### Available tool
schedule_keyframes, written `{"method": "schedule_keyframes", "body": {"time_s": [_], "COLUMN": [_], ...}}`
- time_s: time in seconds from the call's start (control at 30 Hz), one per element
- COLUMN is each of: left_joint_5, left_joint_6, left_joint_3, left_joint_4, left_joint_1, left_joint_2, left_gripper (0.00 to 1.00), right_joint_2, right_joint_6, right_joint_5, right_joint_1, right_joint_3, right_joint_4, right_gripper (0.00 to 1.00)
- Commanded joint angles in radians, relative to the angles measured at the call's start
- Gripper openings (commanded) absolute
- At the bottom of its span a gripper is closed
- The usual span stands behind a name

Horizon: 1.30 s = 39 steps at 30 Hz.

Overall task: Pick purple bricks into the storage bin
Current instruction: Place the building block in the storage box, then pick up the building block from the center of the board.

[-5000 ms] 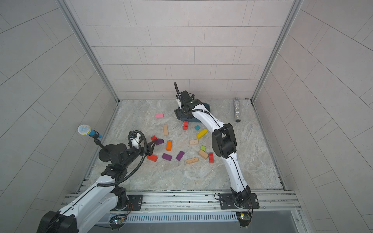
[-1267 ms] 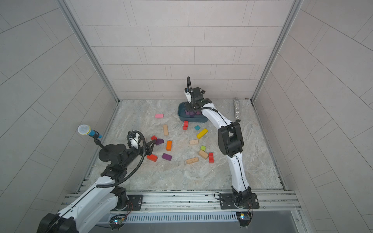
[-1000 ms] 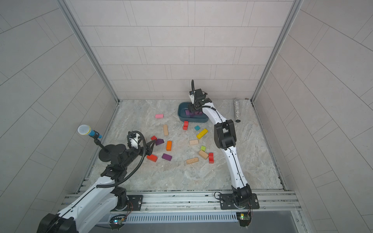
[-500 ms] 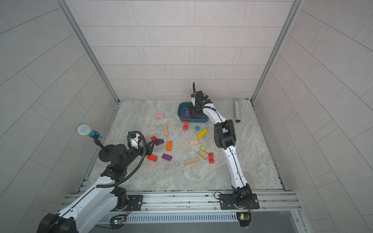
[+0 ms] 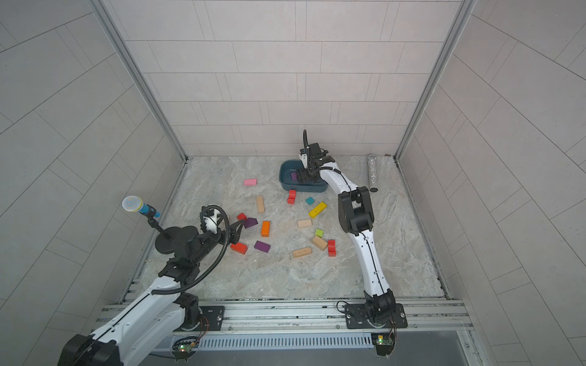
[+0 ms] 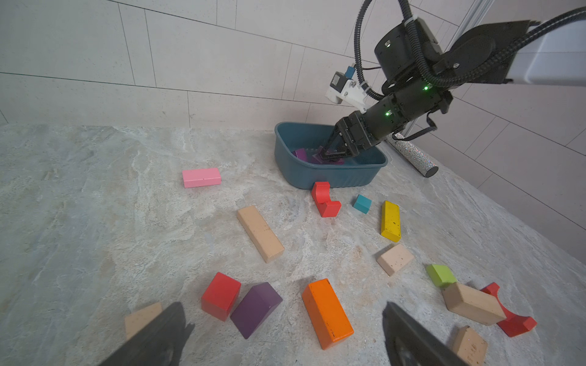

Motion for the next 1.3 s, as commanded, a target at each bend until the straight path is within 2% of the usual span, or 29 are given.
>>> {"method": "schedule_keyframes", "body": {"time_s": [0.0, 0.1, 0.37, 0.5, 0.67, 0.87, 1.1, 1.27], "left_joint_5": [-0.002, -0.003, -0.018, -0.035, -0.061, -0.208, -0.259, -0.249], "left_joint_6": [0.004, 0.004, 0.005, 0.005, 0.011, -0.012, -0.023, -0.021], "left_joint_3": [0.019, 0.018, 0.026, 0.028, 0.034, 0.069, 0.06, 0.053], "left_joint_4": [0.011, 0.009, -0.022, -0.049, -0.089, -0.215, -0.235, -0.231], "left_joint_1": [-0.004, -0.004, -0.003, -0.003, -0.003, 0.01, 0.018, 0.023], "left_joint_2": [0.002, 0.002, -0.015, -0.049, -0.078, -0.086, -0.117, -0.136], "left_gripper": [1.0, 1.0, 1.0, 1.0, 1.0, 1.0, 1.0, 1.0], "right_joint_2": [-0.163, -0.269, -0.522, -0.608, -0.695, -0.73, -0.625, -0.559], "right_joint_6": [-0.047, -0.074, -0.167, -0.142, -0.095, -0.052, -0.017, -0.024], "right_joint_5": [-0.002, -0.011, -0.158, -0.081, -0.053, 0.029, 0.05, 0.053], "right_joint_1": [0.034, 0.066, 0.222, 0.352, 0.489, 0.612, 0.643, 0.645], "right_joint_3": [-0.071, -0.187, -0.56, -0.754, -0.95, -1.047, -1.044, -1.009], "right_joint_4": [0.056, 0.095, 0.154, 0.232, 0.345, 0.41, 0.469, 0.469], "right_gripper": [0.82, 0.82, 0.76, 0.75, 0.74, 0.69, 0.63, 0.62]}}
